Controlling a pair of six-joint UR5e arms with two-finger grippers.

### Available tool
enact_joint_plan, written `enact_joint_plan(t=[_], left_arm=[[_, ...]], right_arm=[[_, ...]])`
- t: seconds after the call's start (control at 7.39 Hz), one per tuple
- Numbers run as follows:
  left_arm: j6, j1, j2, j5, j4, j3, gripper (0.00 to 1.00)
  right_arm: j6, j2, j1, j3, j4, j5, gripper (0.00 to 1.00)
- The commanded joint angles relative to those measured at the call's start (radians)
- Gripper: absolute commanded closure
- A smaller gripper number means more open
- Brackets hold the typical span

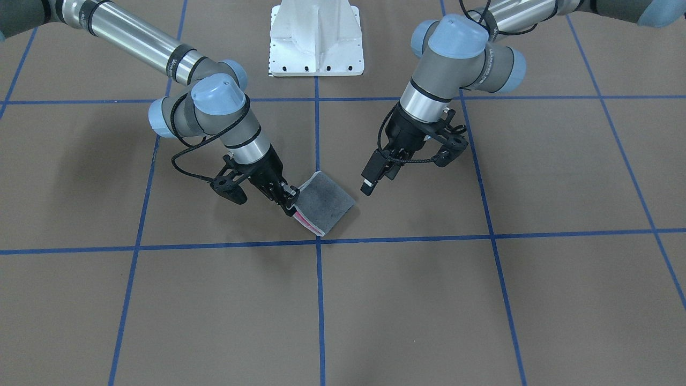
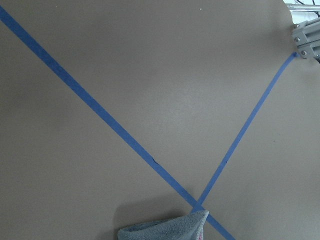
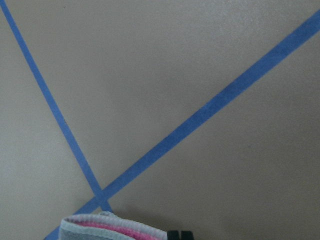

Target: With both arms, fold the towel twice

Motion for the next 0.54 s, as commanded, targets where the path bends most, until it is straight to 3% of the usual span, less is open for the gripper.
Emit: enact_joint_plan(t=[0.0,0.41], left_arm=[[0.0,0.001,0.0,0.0,-0.001,0.0,0.01],[0.0,0.002,0.0,-0.001,-0.001,0.0,0.01]], right_arm=[[-0.001,-0.004,0.0,0.025,-0.003,0.0,1.0],[0.001,-0.041,-0.008,0.092,-0.06,0.0,1.0]])
